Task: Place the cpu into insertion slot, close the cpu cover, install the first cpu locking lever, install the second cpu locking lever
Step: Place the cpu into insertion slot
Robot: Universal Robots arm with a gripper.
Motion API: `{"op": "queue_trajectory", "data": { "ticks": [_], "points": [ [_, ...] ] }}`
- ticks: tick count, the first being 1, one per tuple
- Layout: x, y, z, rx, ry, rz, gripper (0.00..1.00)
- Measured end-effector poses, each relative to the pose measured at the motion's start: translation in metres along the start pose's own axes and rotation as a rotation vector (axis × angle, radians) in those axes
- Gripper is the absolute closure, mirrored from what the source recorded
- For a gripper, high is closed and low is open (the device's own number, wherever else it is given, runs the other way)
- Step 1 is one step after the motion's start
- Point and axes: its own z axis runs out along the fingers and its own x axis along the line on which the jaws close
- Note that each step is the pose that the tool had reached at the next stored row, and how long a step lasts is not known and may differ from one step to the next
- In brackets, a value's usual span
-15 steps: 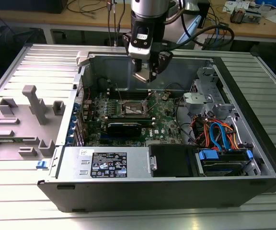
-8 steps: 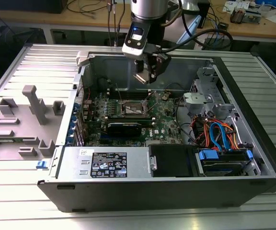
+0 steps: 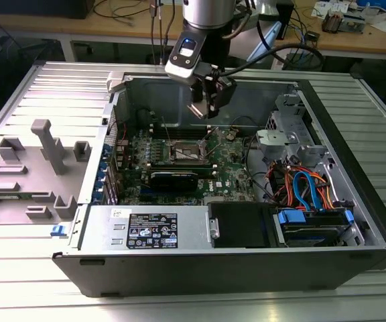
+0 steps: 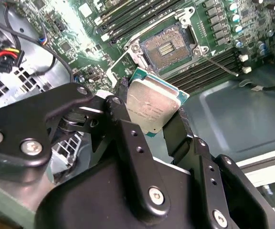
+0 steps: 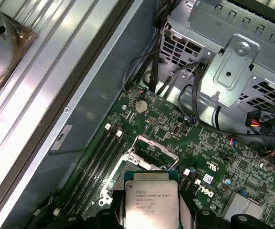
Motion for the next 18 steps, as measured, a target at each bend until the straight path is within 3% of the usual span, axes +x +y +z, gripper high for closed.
{"op": "queue_trajectory", "data": {
  "ticks": [1, 3, 9, 11, 18],
  "points": [
    [0.0, 0.0, 0.0002, -0.0003, -0.0011, 0.012, 0.46],
    [0.0, -0.0001, 0.0015, -0.0016, -0.0078, 0.081, 0.46],
    [-0.0001, -0.0004, 0.0038, -0.0037, -0.0187, 0.193, 0.46],
    [-0.0001, -0.0004, 0.004, -0.0039, -0.0206, 0.212, 0.46],
    [-0.0001, -0.0004, 0.0041, -0.004, -0.0207, 0.213, 0.46]
  ]
}}
